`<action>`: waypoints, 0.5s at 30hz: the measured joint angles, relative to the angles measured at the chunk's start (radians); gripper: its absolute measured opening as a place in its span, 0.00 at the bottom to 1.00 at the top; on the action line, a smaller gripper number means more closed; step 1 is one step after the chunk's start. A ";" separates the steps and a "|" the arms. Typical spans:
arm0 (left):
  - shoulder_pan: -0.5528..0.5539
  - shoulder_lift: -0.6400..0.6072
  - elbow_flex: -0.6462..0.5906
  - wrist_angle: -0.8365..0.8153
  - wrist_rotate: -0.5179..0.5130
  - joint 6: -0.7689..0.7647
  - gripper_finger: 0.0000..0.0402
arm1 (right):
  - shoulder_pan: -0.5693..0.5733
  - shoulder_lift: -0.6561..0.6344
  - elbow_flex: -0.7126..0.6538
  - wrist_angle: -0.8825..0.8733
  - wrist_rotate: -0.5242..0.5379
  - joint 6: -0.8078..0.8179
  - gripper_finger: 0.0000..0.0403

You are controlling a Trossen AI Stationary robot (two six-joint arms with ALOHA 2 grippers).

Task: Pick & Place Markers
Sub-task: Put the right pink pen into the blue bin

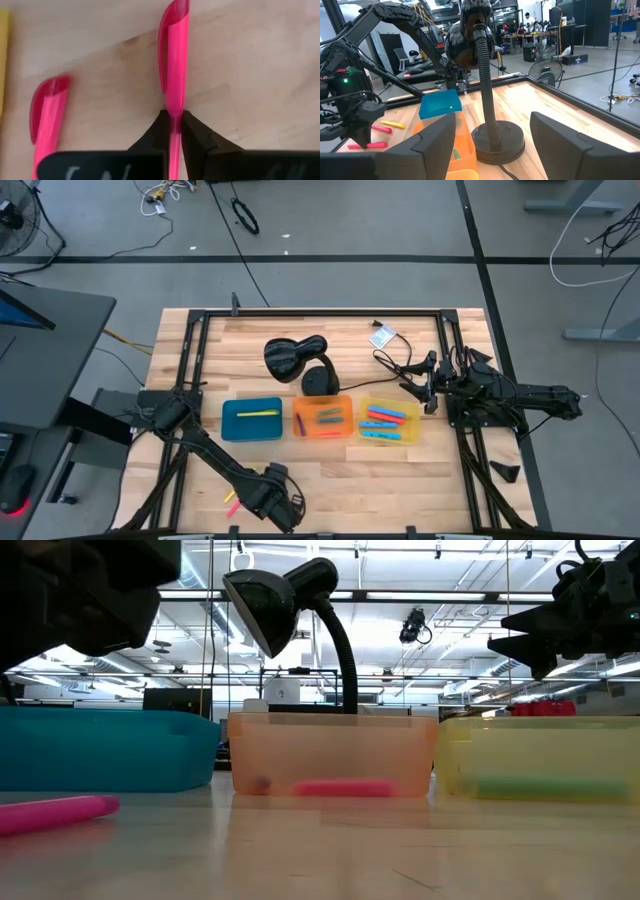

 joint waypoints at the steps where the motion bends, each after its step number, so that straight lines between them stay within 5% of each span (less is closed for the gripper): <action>1: 0.000 0.000 0.000 0.000 -0.002 0.019 0.06 | 0.000 0.000 0.000 0.000 0.000 0.000 0.64; 15: 0.000 -0.082 0.008 -0.203 -0.031 0.253 0.06 | 0.000 0.000 0.000 0.000 0.000 0.000 0.64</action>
